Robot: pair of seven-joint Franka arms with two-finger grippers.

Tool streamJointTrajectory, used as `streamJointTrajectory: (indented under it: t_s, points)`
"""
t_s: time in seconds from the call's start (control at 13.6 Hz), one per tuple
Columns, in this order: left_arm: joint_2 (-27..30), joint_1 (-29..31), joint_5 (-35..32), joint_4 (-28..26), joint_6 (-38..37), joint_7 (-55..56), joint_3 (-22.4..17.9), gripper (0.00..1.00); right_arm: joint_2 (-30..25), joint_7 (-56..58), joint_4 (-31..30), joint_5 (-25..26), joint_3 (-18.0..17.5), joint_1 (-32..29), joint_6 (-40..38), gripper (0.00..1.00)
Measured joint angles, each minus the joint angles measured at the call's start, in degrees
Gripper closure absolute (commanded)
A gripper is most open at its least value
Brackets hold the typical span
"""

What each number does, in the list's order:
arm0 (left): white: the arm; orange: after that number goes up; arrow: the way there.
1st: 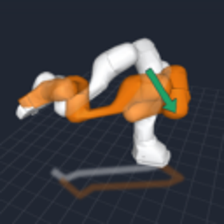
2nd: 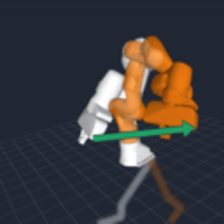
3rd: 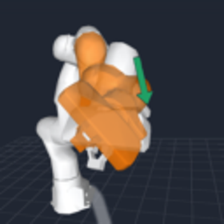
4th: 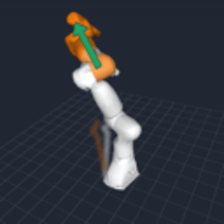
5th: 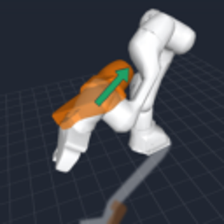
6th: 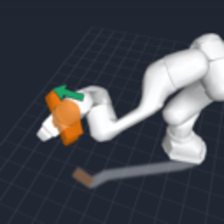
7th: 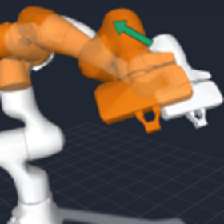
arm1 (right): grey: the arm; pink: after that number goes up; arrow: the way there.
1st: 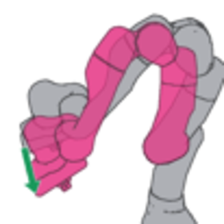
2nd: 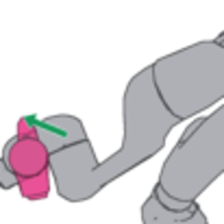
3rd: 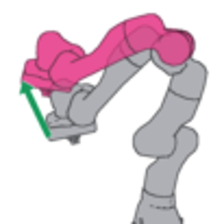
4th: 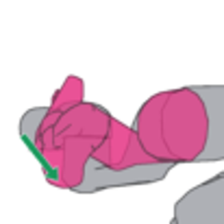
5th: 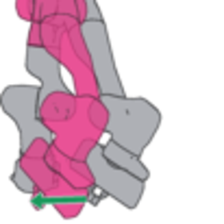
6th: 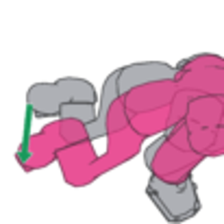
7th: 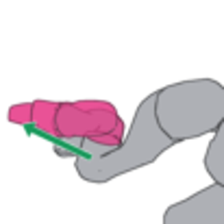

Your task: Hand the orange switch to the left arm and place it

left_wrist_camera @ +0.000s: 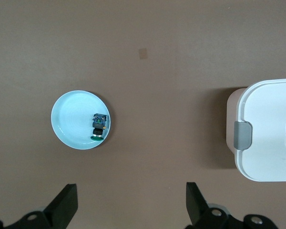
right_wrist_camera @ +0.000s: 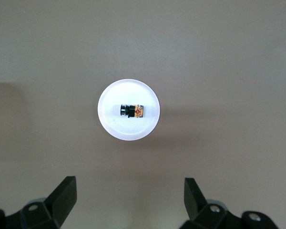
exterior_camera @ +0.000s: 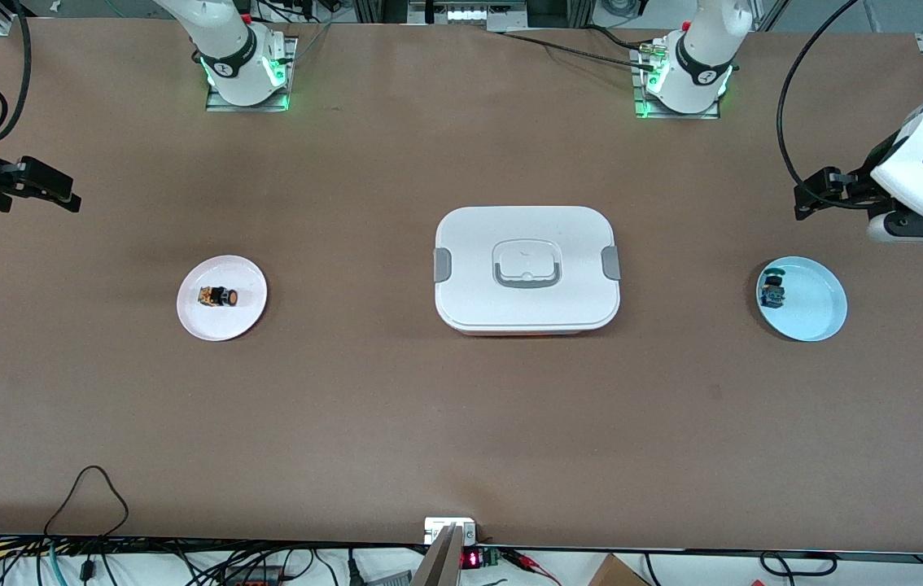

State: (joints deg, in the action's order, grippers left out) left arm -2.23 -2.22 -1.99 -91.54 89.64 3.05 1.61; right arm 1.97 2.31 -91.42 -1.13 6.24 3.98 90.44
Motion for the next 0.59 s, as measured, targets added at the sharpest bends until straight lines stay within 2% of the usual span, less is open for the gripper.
streamJointTrajectory:
  t_s: [0.59]
  points:
    - [0.0, 0.0, 0.0, 0.0, 0.0, 0.0, 0.0, 0.0, 0.1, 0.0, 0.1, 0.0, 0.0, 0.0, -1.5, 0.0]
